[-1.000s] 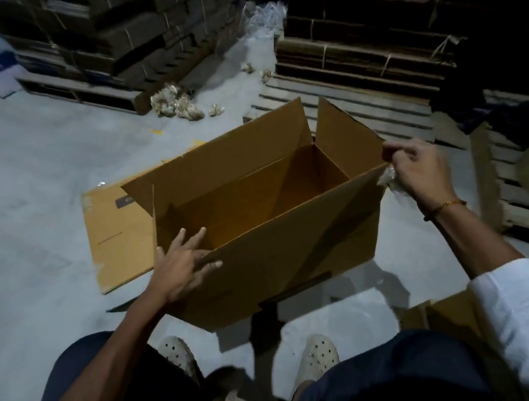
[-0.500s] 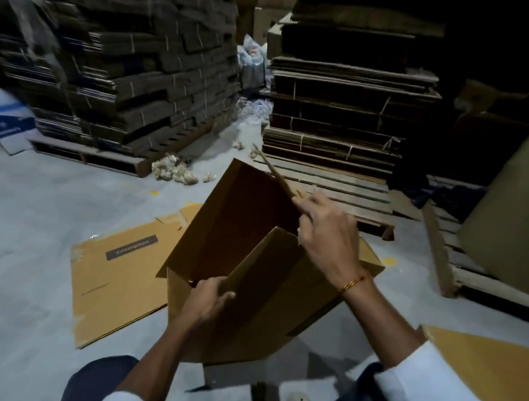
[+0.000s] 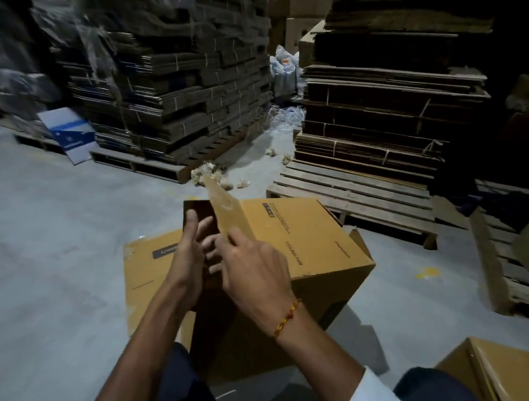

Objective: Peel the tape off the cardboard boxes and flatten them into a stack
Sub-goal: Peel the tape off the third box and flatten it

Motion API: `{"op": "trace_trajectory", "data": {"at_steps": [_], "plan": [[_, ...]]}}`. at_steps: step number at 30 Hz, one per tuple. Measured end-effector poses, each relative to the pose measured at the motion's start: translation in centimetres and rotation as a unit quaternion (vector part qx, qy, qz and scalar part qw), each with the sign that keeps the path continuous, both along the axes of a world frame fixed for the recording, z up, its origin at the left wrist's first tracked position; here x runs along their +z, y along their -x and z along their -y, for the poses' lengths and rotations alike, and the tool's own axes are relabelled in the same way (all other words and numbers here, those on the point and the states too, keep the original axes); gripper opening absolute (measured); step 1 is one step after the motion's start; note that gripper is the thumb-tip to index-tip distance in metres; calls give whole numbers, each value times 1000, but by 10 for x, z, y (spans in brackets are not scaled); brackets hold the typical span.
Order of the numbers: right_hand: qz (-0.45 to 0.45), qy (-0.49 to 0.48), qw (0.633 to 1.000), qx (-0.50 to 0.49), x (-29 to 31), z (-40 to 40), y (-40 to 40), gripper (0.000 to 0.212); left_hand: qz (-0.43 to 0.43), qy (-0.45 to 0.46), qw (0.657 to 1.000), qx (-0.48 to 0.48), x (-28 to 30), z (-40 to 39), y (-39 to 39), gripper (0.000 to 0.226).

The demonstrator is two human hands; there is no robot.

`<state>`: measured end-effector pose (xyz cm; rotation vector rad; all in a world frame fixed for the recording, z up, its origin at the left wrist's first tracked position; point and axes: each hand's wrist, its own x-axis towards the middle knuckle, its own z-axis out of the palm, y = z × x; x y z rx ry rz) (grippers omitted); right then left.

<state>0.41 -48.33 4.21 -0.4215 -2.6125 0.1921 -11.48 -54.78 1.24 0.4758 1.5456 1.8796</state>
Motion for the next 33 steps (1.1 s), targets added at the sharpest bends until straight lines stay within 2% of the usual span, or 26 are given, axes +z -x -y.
{"op": "trace_trajectory", "data": {"at_steps": [2,4,6,7,10,12,14,17,18,19,20,21,22,23,25,27,30,33], "plan": [[24,26,999,35,-2,10,8,29,-7,39,999,7,12,9,15,42],[51,97,987,115,-9,9,13,36,-33,95,994,48,11,19,32,21],[74,184,961,194,-17,-3,10,44,-57,156,983,75,1,30,47,26],[76,209,955,198,-23,-13,6,46,-60,181,978,82,-6,35,53,27],[79,223,967,91,-41,-63,-12,46,-42,229,970,70,-23,46,61,26],[123,195,973,-17,-52,-105,-27,47,-32,241,968,70,-34,45,65,27],[187,155,964,-107,-60,-147,-43,47,-27,255,962,88,-42,43,67,28],[271,139,940,-155,-70,-195,-66,41,-72,287,947,129,-49,37,65,37],[299,134,931,-160,-74,-206,-74,43,-134,323,926,142,-51,35,64,43],[328,119,922,-166,-79,-214,-81,51,-230,390,879,150,-51,33,60,50],[352,95,915,-172,-85,-220,-86,62,-349,456,804,157,-51,30,53,57],[364,68,912,-178,-92,-224,-91,71,-465,478,729,152,-52,26,43,61],[362,37,913,-185,-99,-227,-93,75,-552,460,684,126,-53,18,29,64],[352,5,916,-193,-105,-227,-93,73,-612,428,660,83,-53,8,12,67],[318,-47,925,-202,-110,-227,-88,57,-667,401,627,-32,-58,-16,-24,73],[296,-83,929,-207,-108,-228,-83,42,-668,436,595,-100,-73,-37,-50,76],[296,-121,930,-179,-103,-231,-86,27,-678,425,592,-98,-98,-47,-56,68],[296,-102,938,-147,-97,-225,-99,18,-715,386,578,-75,-113,-44,-40,63]]}}
